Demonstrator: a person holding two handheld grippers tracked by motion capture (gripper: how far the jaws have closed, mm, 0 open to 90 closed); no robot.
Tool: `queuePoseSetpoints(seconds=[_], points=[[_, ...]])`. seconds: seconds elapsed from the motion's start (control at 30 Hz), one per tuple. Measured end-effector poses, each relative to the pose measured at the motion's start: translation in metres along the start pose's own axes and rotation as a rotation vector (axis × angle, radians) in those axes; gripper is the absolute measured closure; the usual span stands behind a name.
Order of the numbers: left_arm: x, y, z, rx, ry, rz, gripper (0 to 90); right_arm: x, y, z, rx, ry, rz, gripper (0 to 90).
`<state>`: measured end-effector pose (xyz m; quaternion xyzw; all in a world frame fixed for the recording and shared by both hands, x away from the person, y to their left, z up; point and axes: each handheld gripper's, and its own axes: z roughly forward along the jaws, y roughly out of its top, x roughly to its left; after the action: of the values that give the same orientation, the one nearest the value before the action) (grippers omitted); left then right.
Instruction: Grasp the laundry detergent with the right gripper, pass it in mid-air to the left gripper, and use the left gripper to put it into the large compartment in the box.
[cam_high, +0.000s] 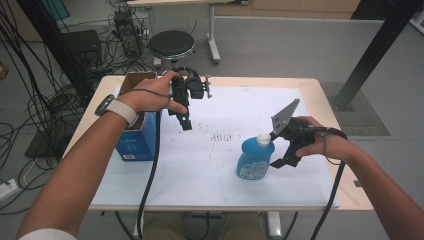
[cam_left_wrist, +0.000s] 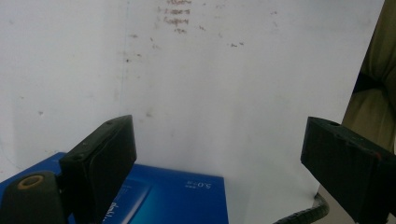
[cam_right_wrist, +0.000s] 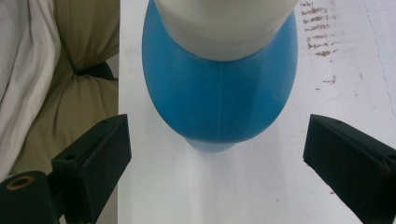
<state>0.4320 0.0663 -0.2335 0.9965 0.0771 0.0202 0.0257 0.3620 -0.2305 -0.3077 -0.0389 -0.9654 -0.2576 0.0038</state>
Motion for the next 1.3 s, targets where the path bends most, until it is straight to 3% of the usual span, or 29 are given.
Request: queuePoseSetpoints(seconds=[1.3], points=[[0.0016, -0.0017, 0.0009, -0.003, 0.0, -0.007, 10.8, -0.0019, -0.0032, 0.0046, -0.013, 0.007, 0.013, 7.7]])
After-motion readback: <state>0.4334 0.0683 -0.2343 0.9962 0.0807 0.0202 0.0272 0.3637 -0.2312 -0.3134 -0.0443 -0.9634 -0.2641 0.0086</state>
